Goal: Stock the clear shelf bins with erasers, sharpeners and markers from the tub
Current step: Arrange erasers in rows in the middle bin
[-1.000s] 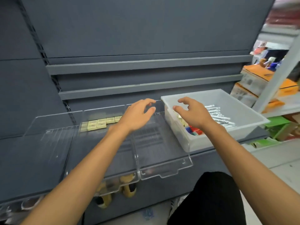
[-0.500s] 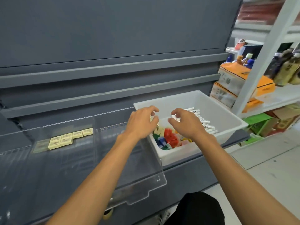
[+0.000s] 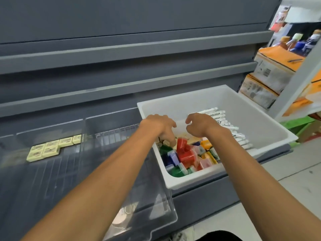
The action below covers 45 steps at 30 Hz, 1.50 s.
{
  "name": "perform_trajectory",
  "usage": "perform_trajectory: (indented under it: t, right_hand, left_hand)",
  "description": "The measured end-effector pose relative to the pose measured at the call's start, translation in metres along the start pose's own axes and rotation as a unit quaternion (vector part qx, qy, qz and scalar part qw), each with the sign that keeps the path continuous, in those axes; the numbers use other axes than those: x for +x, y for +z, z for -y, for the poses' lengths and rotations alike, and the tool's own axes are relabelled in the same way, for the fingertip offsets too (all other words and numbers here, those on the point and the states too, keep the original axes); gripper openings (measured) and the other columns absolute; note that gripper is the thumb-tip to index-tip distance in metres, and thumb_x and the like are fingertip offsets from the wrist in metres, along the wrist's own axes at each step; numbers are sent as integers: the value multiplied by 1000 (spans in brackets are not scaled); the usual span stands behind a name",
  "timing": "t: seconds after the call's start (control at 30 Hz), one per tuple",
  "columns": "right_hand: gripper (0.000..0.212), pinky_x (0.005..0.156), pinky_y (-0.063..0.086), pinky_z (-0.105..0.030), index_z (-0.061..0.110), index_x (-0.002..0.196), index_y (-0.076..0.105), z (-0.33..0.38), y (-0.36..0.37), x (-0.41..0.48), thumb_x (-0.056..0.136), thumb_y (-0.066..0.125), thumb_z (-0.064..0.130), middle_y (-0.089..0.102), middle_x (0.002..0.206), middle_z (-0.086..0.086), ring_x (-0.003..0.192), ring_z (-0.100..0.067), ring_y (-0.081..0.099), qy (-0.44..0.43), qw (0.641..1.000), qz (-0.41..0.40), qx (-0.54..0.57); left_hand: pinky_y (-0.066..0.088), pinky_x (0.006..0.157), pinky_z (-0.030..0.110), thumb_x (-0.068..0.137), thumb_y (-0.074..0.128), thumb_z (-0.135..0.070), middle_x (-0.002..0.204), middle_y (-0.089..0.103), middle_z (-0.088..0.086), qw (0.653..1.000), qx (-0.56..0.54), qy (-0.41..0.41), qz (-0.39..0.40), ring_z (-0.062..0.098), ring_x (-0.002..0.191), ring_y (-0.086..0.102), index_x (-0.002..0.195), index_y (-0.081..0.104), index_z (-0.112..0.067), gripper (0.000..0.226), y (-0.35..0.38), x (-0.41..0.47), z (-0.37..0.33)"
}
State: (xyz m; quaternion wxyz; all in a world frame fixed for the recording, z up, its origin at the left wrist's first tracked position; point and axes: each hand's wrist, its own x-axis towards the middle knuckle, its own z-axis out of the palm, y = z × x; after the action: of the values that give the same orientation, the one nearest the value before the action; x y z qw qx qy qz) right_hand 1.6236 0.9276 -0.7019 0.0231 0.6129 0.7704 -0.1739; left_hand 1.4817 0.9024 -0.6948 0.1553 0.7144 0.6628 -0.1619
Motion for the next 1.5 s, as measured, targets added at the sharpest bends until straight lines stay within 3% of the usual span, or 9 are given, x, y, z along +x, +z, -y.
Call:
perform_trajectory:
  t: [0.1,0.23,0.4,0.77,0.93,1.1,1.23,1.37,1.5]
  right_hand:
    - [40,100,44,-38,17,133,53,-10,3,0,95,43,22,55,137,-9,123,-30,50,11,1000,-20,14]
    - [36,96,46,-38,17,129,55,-15,4,-3,96,43,24,60,129,-10,118,-30,53,1,998,-57,33]
    - [35,94,48,-39,18,126,60,-20,10,-7,95,46,25,63,125,-8,115,-30,55,-13,992,-109,66]
    - [26,90,50,-35,19,114,66,-18,17,-5,94,51,23,67,118,-5,109,-25,60,-38,981,-152,114]
    - [25,89,51,-37,18,111,68,-16,19,-2,95,50,23,69,115,-4,106,-25,61,-43,979,-154,124]
    - [24,89,51,-36,18,110,68,-15,20,1,95,50,22,69,114,-4,106,-24,60,-52,978,-149,134]
    - [22,88,50,-36,19,106,69,-16,22,3,94,50,22,69,113,-2,105,-23,60,-56,978,-145,141]
    - [23,85,47,-31,18,108,69,-13,23,5,95,50,21,69,113,-2,105,-22,60,-70,976,-148,143]
    - [24,84,45,-29,16,110,68,-11,23,4,95,50,20,68,115,-2,106,-21,60,-76,976,-141,145]
  left_hand:
    - [37,106,48,78,62,-59,157,30,-5,998,-7,-13,54,28,142,27,151,26,-46,82,1,13,-6]
    - [35,101,51,82,53,-65,146,31,2,997,18,-11,76,31,139,17,144,40,-42,67,7,22,-12]
    - [35,85,42,77,63,-67,132,35,2,998,16,-5,67,30,130,24,136,48,-36,68,8,23,-8]
    - [41,83,41,69,72,-65,128,40,-1,997,23,3,70,26,121,32,137,42,-44,77,7,28,-7]
    - [42,78,42,70,74,-58,129,33,2,998,17,-10,59,27,119,32,132,51,-37,69,8,27,-9]
    - [48,81,36,70,77,-54,123,55,-2,999,-19,14,44,23,105,52,130,50,-32,69,9,26,-10]
    - [48,85,39,73,75,-49,103,52,-6,998,-43,23,26,22,114,39,125,54,-33,58,8,27,-8]
    - [40,66,29,80,73,-27,87,54,-5,996,-48,33,-67,22,95,54,120,60,-30,42,8,26,-8]
    - [39,66,29,79,75,-27,91,57,-3,998,-20,30,-46,22,88,56,116,59,-30,40,8,22,-7]
